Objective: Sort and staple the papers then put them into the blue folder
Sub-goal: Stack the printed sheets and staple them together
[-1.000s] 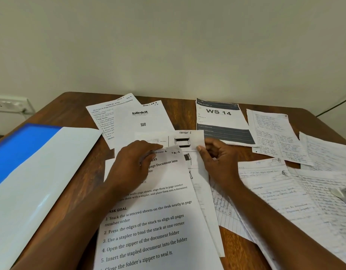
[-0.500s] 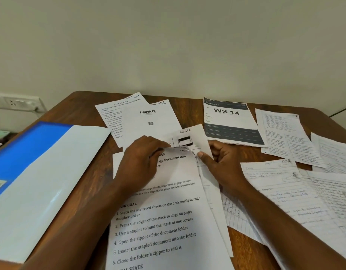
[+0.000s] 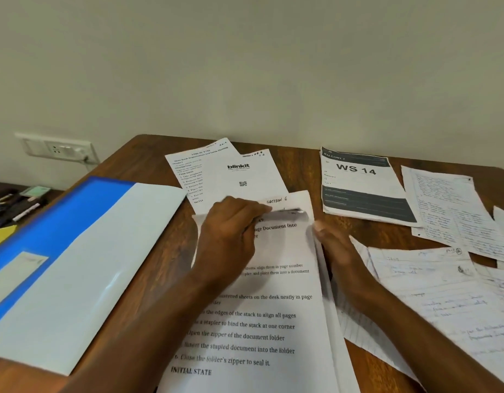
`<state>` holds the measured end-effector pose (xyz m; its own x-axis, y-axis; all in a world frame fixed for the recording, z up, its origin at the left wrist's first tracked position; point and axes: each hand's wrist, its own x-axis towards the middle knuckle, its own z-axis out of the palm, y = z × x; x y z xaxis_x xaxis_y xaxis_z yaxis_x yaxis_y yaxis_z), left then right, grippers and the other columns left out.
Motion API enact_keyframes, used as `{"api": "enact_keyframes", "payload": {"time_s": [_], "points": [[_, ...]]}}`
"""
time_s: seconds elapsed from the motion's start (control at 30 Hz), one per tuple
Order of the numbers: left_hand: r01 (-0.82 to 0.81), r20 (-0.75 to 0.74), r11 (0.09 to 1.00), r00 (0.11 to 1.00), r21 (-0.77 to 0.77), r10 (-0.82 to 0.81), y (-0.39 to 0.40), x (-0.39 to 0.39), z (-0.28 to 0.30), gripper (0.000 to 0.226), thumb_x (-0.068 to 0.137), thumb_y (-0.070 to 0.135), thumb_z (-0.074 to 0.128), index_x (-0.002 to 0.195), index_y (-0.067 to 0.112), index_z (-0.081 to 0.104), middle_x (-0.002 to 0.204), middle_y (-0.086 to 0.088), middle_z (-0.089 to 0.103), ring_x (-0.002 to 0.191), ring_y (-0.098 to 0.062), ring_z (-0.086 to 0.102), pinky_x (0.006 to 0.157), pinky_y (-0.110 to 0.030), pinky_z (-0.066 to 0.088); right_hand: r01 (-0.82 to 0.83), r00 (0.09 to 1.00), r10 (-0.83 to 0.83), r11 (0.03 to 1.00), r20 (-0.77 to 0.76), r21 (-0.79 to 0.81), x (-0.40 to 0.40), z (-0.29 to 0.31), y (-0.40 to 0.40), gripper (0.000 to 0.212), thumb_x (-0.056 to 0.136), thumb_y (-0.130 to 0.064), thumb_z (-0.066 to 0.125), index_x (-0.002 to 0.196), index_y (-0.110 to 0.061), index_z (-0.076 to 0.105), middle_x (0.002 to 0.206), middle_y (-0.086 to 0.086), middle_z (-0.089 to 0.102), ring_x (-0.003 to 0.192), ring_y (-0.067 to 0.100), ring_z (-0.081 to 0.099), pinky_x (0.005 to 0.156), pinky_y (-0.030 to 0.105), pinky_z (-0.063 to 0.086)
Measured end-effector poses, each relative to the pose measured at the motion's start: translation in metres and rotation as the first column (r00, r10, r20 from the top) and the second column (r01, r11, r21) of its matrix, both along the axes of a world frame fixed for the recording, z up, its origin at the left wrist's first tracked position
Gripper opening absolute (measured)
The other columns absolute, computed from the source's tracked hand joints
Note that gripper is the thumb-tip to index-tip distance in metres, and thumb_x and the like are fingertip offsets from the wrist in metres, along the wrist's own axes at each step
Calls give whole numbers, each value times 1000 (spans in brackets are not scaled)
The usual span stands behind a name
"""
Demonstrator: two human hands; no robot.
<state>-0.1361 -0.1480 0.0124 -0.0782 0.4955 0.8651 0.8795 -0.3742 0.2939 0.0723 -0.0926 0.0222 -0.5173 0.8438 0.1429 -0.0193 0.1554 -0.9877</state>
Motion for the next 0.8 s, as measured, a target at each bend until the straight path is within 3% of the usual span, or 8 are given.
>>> {"api": "enact_keyframes", "payload": {"time_s": [0.1,0.23,0.37,0.47,0.53,0.63,0.7,0.8], "points": [[-28,10,999,1000,22,28,2,7,-5,23,90,-8,73,107,6,80,101,-7,75,92,-28,69,78,-48,55,-12,997,5,996,82,83,-3,-2,-9,21,100,-36,57,114,-24,66,100,-13,79,94,-2,73,79,14,56],[-29,66,999,997,18,28,2,7,-5,27,91,-5,74,114,8,78,105,-6,75,97,-27,69,80,-50,55,50,977,-82,985,198,162,-4,-8,-10,33,97,-14,71,121,-35,62,106,-29,75,101,-6,71,81,10,55],[-104,208,975,967,-198,145,-6,4,6,56,93,24,79,145,21,58,141,0,62,129,-18,56,108,-43,49,150,970,-172,980,173,131,-2,-3,-6,24,97,-21,69,113,-38,62,102,-18,77,94,1,74,71,21,61],[-73,467,912,841,-405,274,-8,-1,19,97,82,51,84,159,38,27,158,12,40,141,-7,39,110,-28,35,297,947,-311,943,81,147,4,13,6,18,96,-19,70,104,-32,62,100,-11,75,85,9,75,63,19,60],[124,663,889,713,-440,228,-6,-9,25,105,73,58,89,156,43,25,149,16,50,131,-3,51,103,-29,43,353,933,-359,924,13,147,9,29,11,15,95,-24,70,103,-33,62,99,-8,77,81,8,76,60,21,60],[455,884,840,465,-295,58,-3,-17,23,74,73,48,94,136,31,58,121,2,77,104,-23,77,93,-54,60,368,930,-358,912,-85,184,14,47,16,19,95,-26,69,108,-37,62,99,-18,78,88,5,75,69,25,62],[572,911,787,412,-233,-30,-4,-10,25,45,83,32,89,123,20,70,116,-9,79,103,-36,77,93,-64,58,377,924,-353,903,-145,206,14,57,15,21,96,-24,68,111,-37,62,98,-24,77,90,4,75,68,21,62],[628,943,770,314,-115,-115,-9,-3,30,34,91,14,81,123,10,70,119,-16,77,106,-42,75,94,-67,56,405,908,-348,873,-233,272,10,64,14,22,96,-20,69,111,-35,62,100,-23,76,93,6,75,72,21,60]]}}
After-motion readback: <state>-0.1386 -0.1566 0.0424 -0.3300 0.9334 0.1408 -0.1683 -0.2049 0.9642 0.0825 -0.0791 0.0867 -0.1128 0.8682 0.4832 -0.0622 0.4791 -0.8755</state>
